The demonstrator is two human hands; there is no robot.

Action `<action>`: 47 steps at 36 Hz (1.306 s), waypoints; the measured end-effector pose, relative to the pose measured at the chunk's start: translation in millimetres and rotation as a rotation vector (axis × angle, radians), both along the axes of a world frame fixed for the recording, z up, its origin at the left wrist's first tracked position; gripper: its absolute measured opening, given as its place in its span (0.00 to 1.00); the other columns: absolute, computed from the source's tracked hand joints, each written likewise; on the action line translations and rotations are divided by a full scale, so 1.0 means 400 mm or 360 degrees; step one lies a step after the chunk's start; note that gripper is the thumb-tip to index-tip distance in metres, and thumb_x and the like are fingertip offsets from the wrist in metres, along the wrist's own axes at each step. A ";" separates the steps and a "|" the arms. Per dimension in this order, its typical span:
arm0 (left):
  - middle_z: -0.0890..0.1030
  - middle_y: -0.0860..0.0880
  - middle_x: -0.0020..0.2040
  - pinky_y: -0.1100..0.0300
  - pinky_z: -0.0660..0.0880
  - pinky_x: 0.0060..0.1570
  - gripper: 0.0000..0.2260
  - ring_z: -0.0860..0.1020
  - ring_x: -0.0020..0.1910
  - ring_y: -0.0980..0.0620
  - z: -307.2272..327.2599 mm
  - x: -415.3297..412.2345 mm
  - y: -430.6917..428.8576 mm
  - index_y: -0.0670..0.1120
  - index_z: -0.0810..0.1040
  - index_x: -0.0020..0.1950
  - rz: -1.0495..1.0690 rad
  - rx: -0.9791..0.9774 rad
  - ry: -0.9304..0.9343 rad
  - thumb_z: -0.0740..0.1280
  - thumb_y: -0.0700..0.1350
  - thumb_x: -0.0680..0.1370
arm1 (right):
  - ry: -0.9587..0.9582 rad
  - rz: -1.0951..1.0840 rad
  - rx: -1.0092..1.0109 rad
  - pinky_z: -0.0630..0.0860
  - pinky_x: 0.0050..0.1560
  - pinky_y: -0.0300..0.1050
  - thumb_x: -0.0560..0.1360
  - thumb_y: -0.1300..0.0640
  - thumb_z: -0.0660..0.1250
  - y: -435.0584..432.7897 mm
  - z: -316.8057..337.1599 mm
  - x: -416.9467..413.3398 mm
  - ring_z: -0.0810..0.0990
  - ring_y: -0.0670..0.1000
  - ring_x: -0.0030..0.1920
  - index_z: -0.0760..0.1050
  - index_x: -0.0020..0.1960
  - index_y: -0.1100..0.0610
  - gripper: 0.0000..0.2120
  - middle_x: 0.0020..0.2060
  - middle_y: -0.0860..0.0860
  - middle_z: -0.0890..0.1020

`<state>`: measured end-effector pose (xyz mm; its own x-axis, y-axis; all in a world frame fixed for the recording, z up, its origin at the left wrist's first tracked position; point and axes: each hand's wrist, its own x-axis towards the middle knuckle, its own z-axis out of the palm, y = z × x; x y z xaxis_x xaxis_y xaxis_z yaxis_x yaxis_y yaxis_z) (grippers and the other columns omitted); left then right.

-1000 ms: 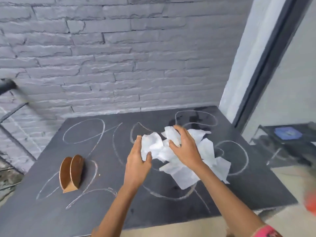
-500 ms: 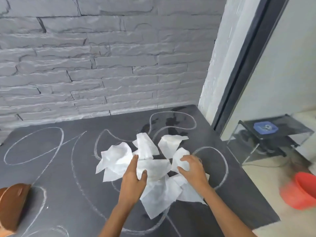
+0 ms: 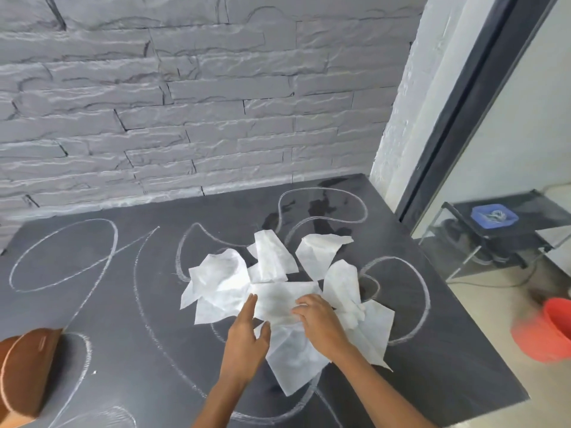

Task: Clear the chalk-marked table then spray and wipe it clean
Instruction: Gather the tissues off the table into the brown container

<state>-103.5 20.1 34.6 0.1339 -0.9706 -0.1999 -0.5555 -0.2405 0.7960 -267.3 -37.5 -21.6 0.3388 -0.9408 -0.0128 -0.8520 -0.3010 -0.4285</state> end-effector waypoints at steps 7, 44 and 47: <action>0.71 0.30 0.64 0.79 0.68 0.44 0.25 0.77 0.57 0.43 0.022 0.022 0.005 0.47 0.61 0.75 0.0010 0.0030 0.0044 0.62 0.40 0.79 | 0.0242 -0.0013 -0.0088 0.78 0.41 0.37 0.38 0.61 0.84 -0.032 -0.015 -0.023 0.84 0.48 0.40 0.82 0.31 0.48 0.24 0.37 0.46 0.83; 0.79 0.41 0.45 0.61 0.78 0.37 0.23 0.80 0.45 0.48 0.203 0.083 -0.079 0.37 0.78 0.50 0.0175 0.0401 0.1533 0.71 0.55 0.67 | -0.0684 0.0150 -0.0133 0.57 0.71 0.37 0.77 0.60 0.57 0.098 0.295 0.251 0.62 0.40 0.69 0.66 0.69 0.58 0.20 0.68 0.47 0.69; 0.84 0.43 0.51 0.59 0.77 0.40 0.23 0.83 0.50 0.47 0.179 0.094 -0.072 0.39 0.79 0.55 0.0248 0.0452 0.1531 0.75 0.51 0.67 | -0.0611 0.0215 -0.0104 0.37 0.67 0.25 0.79 0.59 0.56 0.102 0.285 0.256 0.42 0.33 0.70 0.53 0.76 0.58 0.27 0.76 0.48 0.55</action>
<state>-65.8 -8.5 106.1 -0.0845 -0.8559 -0.5103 0.3448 -0.5056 0.7909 -164.7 3.2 92.5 0.4279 -0.8821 0.1967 -0.5848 -0.4362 -0.6840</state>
